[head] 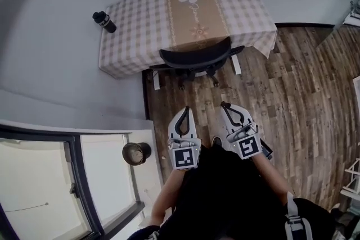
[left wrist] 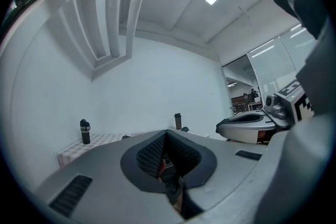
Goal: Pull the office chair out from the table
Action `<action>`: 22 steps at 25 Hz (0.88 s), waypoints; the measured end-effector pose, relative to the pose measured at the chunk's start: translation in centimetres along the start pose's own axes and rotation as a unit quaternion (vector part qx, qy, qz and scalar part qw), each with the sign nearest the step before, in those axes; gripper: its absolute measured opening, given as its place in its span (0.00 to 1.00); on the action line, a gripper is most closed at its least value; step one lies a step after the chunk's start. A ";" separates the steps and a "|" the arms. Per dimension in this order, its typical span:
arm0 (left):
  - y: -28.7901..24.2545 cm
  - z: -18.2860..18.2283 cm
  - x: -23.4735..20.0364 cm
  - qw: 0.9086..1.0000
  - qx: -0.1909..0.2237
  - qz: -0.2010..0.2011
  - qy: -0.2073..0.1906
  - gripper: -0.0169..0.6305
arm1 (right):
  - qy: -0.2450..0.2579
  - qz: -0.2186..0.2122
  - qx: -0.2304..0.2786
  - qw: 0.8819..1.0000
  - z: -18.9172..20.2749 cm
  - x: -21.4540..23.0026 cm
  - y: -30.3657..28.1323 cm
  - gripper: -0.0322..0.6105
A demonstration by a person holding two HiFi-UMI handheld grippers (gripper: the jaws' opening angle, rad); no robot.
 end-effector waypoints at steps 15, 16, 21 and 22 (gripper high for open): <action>-11.8 5.1 -7.0 0.998 -0.032 -0.059 -0.018 0.03 | 0.013 0.011 -0.038 0.999 4.0 10.1 -7.6 0.06; -12.8 5.3 -7.3 0.997 -0.033 -0.060 -0.023 0.03 | 0.009 0.016 -0.038 0.999 4.1 11.0 -8.0 0.06; -17.5 6.1 -9.1 0.997 -0.034 -0.057 -0.029 0.03 | 0.009 0.027 -0.058 0.998 5.2 15.3 -9.1 0.06; -18.2 6.5 -9.7 0.997 -0.035 -0.056 -0.026 0.03 | 0.012 0.032 -0.065 0.997 5.6 16.3 -9.2 0.06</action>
Point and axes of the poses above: the fingertips, and each gripper's own axes: y backward along the fingers, x to its right, z out of its underside, the point moved 7 cm from there along y, backward along the fingers, and after that the axes turned 15 degrees about -z, right-handed, at the moved point
